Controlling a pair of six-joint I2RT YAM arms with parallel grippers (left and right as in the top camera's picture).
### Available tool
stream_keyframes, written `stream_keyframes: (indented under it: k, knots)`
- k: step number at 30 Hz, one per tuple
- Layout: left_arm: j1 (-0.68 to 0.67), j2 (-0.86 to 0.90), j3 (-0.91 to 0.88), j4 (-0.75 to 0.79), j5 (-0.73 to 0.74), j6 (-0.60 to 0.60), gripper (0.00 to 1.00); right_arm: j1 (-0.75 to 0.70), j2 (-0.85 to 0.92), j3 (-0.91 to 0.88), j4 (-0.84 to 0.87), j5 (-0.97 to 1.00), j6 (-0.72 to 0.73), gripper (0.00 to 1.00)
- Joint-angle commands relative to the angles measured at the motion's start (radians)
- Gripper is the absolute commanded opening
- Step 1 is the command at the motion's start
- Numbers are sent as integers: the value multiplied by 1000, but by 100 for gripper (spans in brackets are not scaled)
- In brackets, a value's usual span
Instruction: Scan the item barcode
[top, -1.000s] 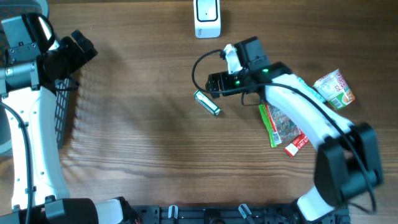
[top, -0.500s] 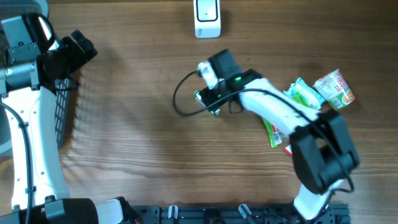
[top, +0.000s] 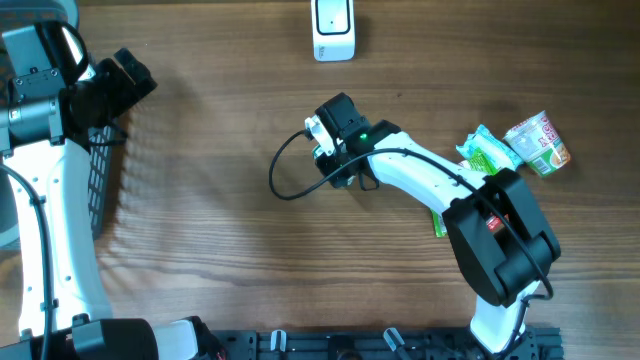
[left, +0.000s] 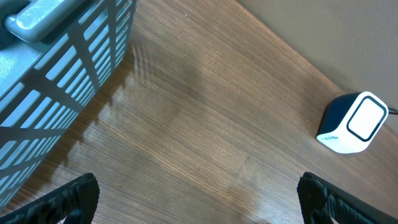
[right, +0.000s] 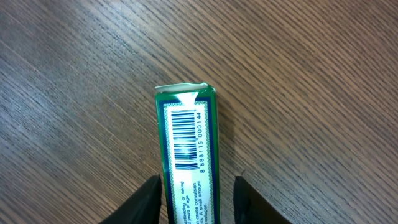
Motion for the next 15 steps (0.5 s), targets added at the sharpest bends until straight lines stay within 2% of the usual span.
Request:
stream_keyframes:
  k: [1,3,7,10,15]
  knots:
    - [3,3,2,2,-13,-2,100,0,7,1,8,18,77,30]
    - [3,3,2,2,-14,-2,100,0,-1,11,-4,-2,111,20]
    - [3,3,2,2,-13,-2,100,0,-44,14,-8,-131,116,19]
    - [3,3,2,2,-13,-2,100,0,-84,14,-4,-183,187,17]
    - [3,3,2,2,-13,-2,100,-5,-84,5,57,-396,334,15]
